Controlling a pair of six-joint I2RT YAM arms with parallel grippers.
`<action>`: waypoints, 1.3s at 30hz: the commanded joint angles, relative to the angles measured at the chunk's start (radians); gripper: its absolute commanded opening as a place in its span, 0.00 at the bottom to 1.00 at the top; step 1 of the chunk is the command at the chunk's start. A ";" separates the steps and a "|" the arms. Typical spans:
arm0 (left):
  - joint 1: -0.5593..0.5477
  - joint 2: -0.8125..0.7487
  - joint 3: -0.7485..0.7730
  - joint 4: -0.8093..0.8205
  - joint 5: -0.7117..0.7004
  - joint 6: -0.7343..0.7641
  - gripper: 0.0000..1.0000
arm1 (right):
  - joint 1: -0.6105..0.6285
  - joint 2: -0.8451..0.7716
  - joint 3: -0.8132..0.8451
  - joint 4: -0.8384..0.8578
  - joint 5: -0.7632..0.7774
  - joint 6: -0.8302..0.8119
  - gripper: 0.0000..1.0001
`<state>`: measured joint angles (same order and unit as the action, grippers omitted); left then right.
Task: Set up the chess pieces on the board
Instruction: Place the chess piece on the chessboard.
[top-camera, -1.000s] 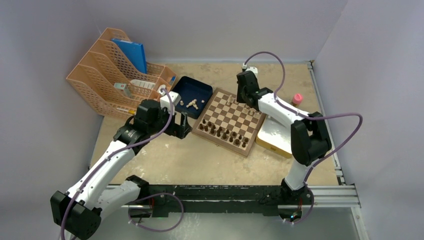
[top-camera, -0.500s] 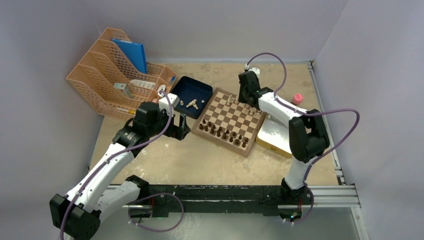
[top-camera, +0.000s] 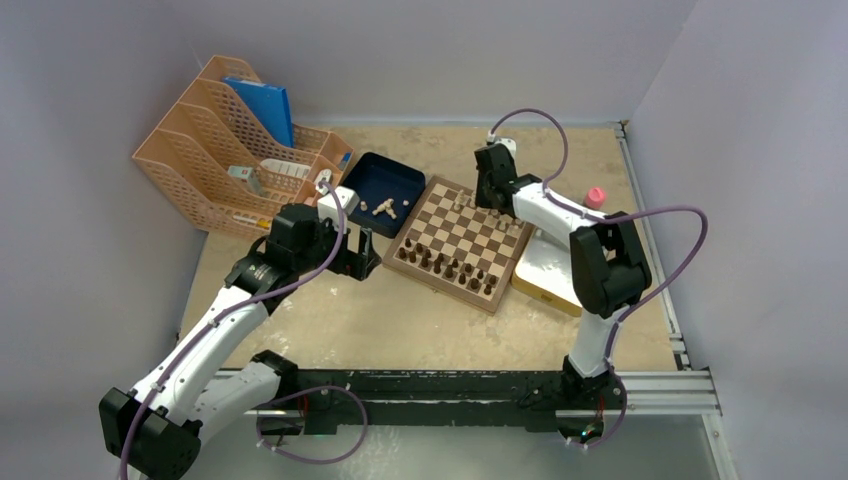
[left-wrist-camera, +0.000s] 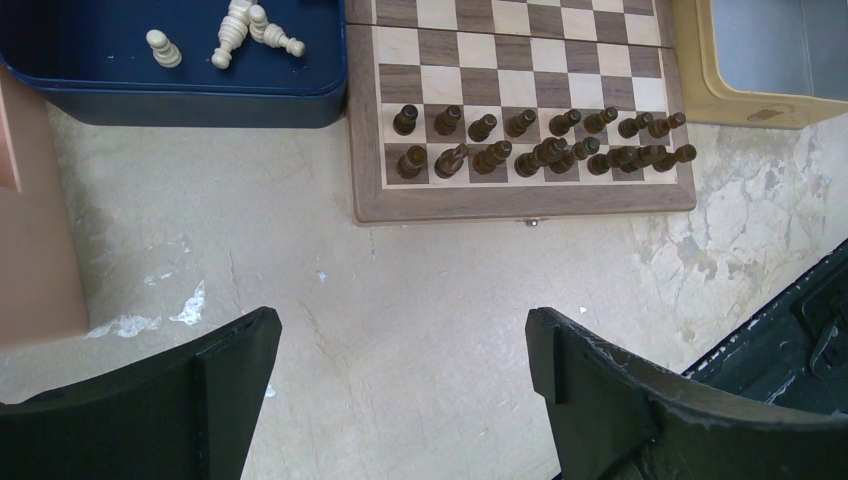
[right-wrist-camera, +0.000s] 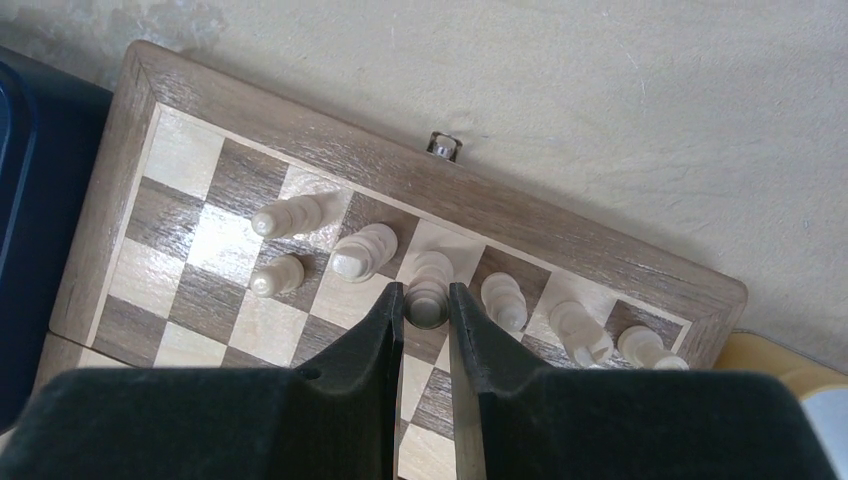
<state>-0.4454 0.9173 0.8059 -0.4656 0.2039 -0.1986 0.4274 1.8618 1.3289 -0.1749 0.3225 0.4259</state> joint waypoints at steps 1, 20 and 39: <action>-0.001 -0.012 0.002 0.037 -0.008 0.011 0.93 | -0.006 0.000 0.052 0.021 0.008 0.007 0.20; -0.001 -0.009 0.004 0.039 -0.006 0.013 0.93 | -0.007 0.026 0.065 -0.018 0.016 0.014 0.24; -0.001 -0.008 0.004 0.037 -0.007 0.014 0.93 | -0.007 0.038 0.109 -0.038 0.023 0.011 0.32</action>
<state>-0.4454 0.9173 0.8059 -0.4656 0.2039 -0.1982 0.4244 1.9121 1.3804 -0.1993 0.3237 0.4267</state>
